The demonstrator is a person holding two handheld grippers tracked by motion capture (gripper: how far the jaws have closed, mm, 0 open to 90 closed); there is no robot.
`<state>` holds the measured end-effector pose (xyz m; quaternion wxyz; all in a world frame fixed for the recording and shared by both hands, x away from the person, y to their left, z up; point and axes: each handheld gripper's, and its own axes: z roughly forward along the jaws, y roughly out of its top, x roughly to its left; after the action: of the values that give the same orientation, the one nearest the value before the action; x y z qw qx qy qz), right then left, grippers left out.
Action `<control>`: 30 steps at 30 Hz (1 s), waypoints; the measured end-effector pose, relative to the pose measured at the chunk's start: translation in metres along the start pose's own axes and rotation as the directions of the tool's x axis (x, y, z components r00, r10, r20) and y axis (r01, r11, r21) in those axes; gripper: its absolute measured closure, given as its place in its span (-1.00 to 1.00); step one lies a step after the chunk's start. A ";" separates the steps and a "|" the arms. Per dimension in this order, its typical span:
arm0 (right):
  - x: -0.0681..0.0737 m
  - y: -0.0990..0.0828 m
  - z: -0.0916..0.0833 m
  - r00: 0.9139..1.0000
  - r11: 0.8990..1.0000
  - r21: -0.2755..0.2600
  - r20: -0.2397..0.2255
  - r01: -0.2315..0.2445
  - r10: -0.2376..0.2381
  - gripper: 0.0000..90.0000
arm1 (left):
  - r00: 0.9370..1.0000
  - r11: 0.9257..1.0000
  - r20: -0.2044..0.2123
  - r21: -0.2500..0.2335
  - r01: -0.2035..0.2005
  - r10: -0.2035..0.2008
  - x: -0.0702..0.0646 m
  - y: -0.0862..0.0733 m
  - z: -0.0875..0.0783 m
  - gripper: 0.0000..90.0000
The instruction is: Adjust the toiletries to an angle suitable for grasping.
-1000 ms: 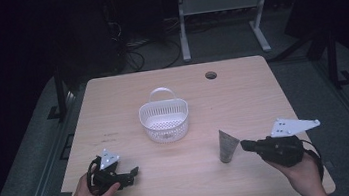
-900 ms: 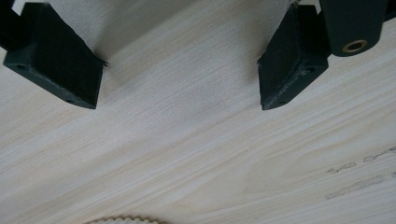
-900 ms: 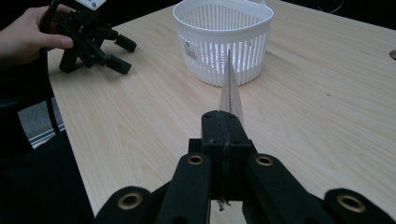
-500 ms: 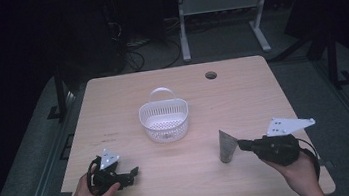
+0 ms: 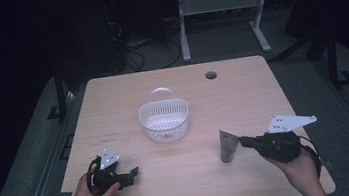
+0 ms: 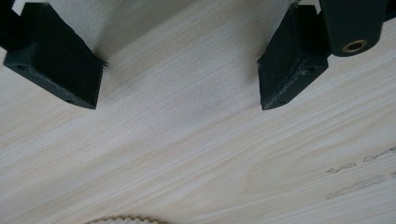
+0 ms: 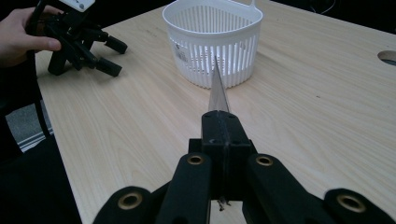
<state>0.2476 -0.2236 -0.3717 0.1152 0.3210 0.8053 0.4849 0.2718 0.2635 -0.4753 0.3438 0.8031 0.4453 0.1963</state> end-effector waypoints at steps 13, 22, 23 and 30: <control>-0.007 0.003 0.003 1.000 1.000 0.003 0.015 -0.002 0.002 1.00 | 1.000 1.000 0.000 0.000 -0.001 0.001 0.000 0.000 0.000 -0.72; -0.013 0.005 0.003 1.000 1.000 0.002 0.029 -0.008 0.008 1.00 | 1.000 1.000 0.001 0.000 -0.001 0.001 0.000 0.000 0.000 -0.72; -0.014 0.005 0.003 1.000 1.000 0.000 0.029 -0.007 0.007 1.00 | 1.000 1.000 0.001 0.000 -0.001 0.001 0.000 0.000 0.000 -0.72; -0.020 0.006 0.003 0.999 1.000 -0.002 0.038 -0.015 0.015 1.00 | 1.000 1.000 0.000 0.000 -0.001 0.001 0.000 0.000 0.000 -0.72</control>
<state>0.2668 -0.2318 -0.3708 0.1270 0.3362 0.8000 0.4804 0.2716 0.2635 -0.4754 0.3440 0.8033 0.4448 0.1964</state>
